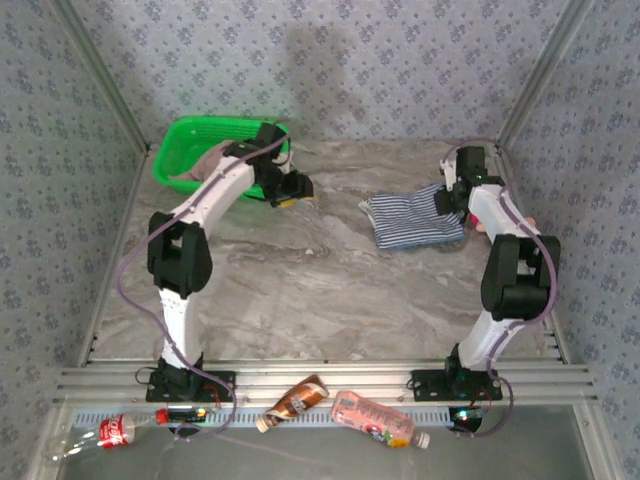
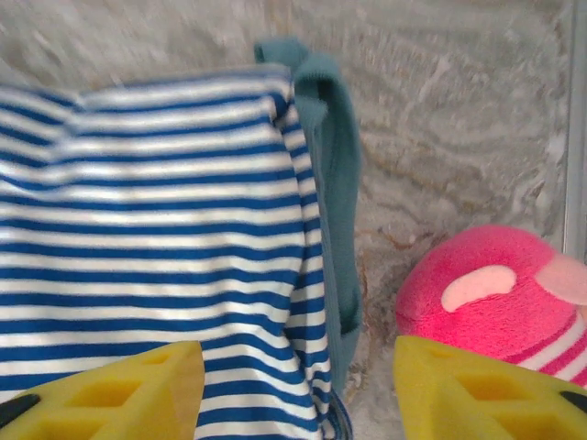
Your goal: Fold and stack the tank tops
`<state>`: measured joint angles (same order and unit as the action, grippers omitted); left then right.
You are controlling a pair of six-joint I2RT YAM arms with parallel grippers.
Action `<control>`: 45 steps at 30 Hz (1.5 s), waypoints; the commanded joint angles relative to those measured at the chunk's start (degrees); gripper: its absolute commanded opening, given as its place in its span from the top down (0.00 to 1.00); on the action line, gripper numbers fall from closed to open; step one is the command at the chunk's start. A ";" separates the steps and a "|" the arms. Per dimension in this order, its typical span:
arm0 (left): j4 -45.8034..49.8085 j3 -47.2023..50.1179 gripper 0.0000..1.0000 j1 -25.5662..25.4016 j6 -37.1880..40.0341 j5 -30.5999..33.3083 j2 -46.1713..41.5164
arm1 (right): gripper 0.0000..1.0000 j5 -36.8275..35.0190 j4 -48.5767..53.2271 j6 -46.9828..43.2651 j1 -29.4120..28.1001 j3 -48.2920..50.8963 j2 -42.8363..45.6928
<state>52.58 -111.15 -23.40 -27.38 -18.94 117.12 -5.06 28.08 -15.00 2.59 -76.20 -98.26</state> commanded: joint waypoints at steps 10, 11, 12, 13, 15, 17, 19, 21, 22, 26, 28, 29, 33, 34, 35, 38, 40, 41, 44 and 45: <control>0.20 -11.47 0.36 16.21 14.53 13.98 4.44 | 0.17 17.03 -8.46 15.20 -8.00 12.04 18.56; 0.56 -14.19 0.36 17.06 15.11 14.16 6.96 | 0.13 17.45 -8.92 15.98 -9.27 12.83 19.17; 1.25 -17.32 0.35 17.68 15.62 14.41 9.73 | 0.09 17.71 -9.31 16.58 -10.28 13.50 19.62; 2.12 -20.26 0.35 18.26 15.77 14.54 12.19 | 0.08 17.34 -9.38 17.03 -11.44 13.77 19.90; 3.09 -26.10 0.35 19.14 16.26 15.74 17.36 | 0.05 17.26 -9.48 17.95 -13.51 14.33 20.12; 2.97 -30.57 0.32 19.47 17.35 17.33 21.63 | 0.00 16.92 -9.53 19.05 -15.19 14.62 20.12; 5.41 -36.93 0.31 19.79 17.97 19.16 26.59 | 0.00 17.44 -9.25 20.17 -16.26 14.48 19.66; 5.09 -38.46 0.31 20.52 17.14 19.46 28.90 | 0.00 17.93 -8.99 21.00 -17.14 14.25 19.35; 4.70 -38.57 0.29 20.75 16.54 19.51 29.55 | 0.00 18.15 -8.80 21.43 -17.37 14.10 19.10; 4.22 -41.60 0.27 21.25 15.91 18.63 33.83 | 0.00 19.18 -5.98 21.18 -17.61 12.26 18.27; 4.85 -43.53 0.27 21.27 15.45 18.50 36.38 | 0.00 18.92 -4.33 20.28 -17.53 11.16 18.39; 5.07 -43.87 0.28 21.18 15.34 18.70 37.28 | 0.00 19.03 -3.36 19.86 -17.44 10.70 18.50; 5.60 -45.45 0.56 21.09 14.22 18.54 39.70 | 0.00 19.66 -0.20 19.76 -16.90 9.46 19.50; 5.47 -45.84 0.71 21.08 13.63 18.27 39.92 | 0.00 19.65 0.07 19.75 -16.67 9.48 19.88; 5.24 -46.20 0.84 21.03 12.88 17.39 39.79 | 0.00 19.88 0.18 19.86 -16.36 9.62 20.29; 4.99 -47.27 1.00 20.55 12.39 17.06 37.91 | 0.00 20.58 -0.34 19.93 -15.91 10.17 21.18; 4.74 -47.33 1.00 20.17 12.53 16.85 35.25 | 0.00 20.67 -1.81 20.00 -16.06 10.84 21.61; 4.77 -47.36 1.00 20.10 12.46 16.45 33.64 | 0.00 21.65 -2.67 20.25 -16.12 11.51 21.85; 6.31 -46.86 1.00 20.01 11.83 15.74 28.10 | 0.00 24.08 -6.53 23.10 -16.23 12.96 22.19; 6.71 -46.26 1.00 20.03 11.61 15.40 25.91 | 0.00 24.47 -7.56 24.03 -16.47 13.22 22.18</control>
<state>57.47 -156.55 -3.01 -14.72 -2.04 153.67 16.40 23.75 6.09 -13.65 -63.94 -77.25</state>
